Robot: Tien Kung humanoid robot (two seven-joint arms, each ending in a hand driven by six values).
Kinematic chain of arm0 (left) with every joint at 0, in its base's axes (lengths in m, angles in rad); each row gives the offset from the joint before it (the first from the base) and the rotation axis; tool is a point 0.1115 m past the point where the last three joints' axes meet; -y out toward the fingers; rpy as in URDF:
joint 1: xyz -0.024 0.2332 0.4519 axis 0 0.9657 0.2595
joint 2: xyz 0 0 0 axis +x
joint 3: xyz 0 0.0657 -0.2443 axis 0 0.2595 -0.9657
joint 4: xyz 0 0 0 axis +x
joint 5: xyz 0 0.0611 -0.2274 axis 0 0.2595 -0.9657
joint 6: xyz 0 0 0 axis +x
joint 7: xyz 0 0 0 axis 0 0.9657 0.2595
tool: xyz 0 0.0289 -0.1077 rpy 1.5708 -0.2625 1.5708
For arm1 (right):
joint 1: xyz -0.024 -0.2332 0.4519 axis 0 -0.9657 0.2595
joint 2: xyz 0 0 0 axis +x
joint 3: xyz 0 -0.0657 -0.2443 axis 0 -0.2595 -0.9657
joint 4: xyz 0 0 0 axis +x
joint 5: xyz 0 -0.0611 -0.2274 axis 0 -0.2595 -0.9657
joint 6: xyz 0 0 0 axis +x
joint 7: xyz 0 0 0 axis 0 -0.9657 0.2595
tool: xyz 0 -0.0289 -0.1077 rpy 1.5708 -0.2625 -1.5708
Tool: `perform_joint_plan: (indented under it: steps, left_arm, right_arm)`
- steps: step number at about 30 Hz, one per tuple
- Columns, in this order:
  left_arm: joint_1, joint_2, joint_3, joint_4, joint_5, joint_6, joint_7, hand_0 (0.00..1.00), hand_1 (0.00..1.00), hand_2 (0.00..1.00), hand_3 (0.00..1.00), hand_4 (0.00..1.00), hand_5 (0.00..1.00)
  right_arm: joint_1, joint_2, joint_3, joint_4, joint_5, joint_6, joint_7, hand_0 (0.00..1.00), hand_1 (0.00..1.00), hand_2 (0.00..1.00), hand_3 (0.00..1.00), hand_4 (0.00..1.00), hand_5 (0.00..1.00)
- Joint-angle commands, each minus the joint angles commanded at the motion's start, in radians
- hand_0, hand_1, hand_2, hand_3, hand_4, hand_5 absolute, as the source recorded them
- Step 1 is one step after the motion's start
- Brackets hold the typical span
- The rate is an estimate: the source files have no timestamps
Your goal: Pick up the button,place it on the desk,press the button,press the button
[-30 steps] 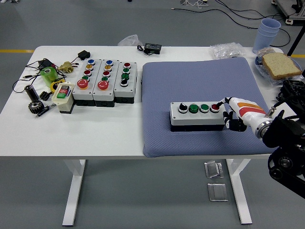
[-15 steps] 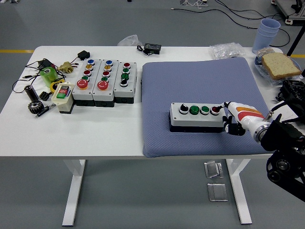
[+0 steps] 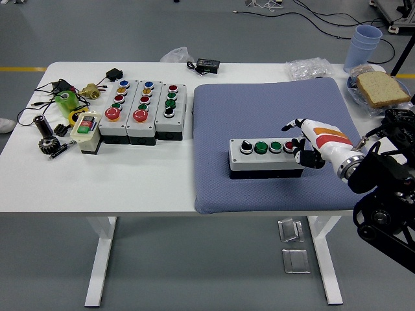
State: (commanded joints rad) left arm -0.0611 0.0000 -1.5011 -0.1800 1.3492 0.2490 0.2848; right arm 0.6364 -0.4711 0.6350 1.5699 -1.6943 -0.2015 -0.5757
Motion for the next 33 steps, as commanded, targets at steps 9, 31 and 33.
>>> perform_joint_plan:
  steps: [9, 31, 33]
  left_arm:
    - [0.001, 0.0, 0.004, 0.0, -0.009, 0.002, -0.003, 0.534, 0.421, 0.419, 0.417, 0.258, 0.479]
    - [-0.002, 0.0, 0.003, 0.0, -0.008, 0.001, -0.003, 0.535, 0.421, 0.418, 0.416, 0.258, 0.478]
    - [-0.003, 0.0, 0.003, 0.0, -0.009, 0.001, -0.003, 0.535, 0.421, 0.418, 0.416, 0.258, 0.478]
  right_arm:
    - [-0.02, 0.016, -0.025, -0.011, 0.011, 0.008, -0.005, 0.141, 0.002, 0.24, 0.734, 0.384, 0.002]
    - [-0.028, 0.017, -0.056, -0.037, 0.025, 0.01, -0.01, 0.144, 0.002, 0.241, 0.73, 0.406, 0.002]
    - [-0.03, 0.016, -0.042, -0.03, 0.02, 0.008, -0.009, 0.144, 0.002, 0.241, 0.73, 0.406, 0.002]
